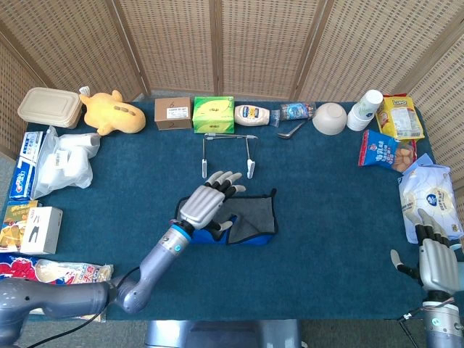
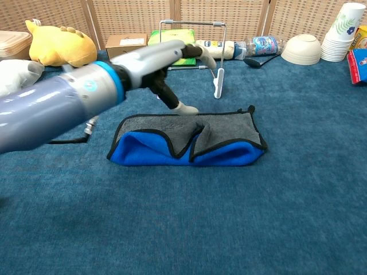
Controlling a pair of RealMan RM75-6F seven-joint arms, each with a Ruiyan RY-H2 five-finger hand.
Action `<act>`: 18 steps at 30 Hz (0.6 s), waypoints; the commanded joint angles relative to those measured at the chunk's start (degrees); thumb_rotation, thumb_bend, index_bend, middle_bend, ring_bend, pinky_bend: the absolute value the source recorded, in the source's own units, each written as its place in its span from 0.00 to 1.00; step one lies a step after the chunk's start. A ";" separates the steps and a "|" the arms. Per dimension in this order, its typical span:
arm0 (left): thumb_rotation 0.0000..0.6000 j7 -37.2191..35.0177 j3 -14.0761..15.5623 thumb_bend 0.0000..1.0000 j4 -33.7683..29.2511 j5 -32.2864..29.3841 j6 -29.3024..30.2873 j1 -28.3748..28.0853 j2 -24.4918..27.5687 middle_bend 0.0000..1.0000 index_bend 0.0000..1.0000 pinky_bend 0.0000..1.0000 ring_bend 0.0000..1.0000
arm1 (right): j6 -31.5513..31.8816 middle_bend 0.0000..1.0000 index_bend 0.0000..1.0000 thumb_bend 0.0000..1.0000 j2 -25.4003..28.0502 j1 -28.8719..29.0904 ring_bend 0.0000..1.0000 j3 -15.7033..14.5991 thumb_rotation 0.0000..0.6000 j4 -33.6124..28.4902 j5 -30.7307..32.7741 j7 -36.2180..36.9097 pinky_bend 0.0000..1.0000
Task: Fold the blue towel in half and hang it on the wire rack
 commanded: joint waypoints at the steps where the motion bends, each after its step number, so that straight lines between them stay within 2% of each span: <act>1: 1.00 -1.59 2.04 0.30 -3.61 1.10 -0.93 1.69 3.06 0.08 0.25 0.00 0.00 | -0.01 0.03 0.12 0.33 -0.14 0.09 0.00 0.03 1.00 -0.06 0.04 -0.17 0.00; 10: 1.00 1.39 7.71 0.30 -8.82 1.42 -2.92 3.75 9.11 0.08 0.29 0.00 0.00 | -0.26 0.03 0.12 0.33 -0.50 0.49 0.00 -0.10 1.00 -0.20 0.06 -0.79 0.00; 18: 1.00 5.67 9.54 0.30 -8.90 -0.45 -2.77 4.19 9.95 0.07 0.32 0.00 0.00 | -0.29 0.03 0.12 0.33 -0.71 0.60 0.00 -0.25 1.00 -0.12 0.09 -0.88 0.00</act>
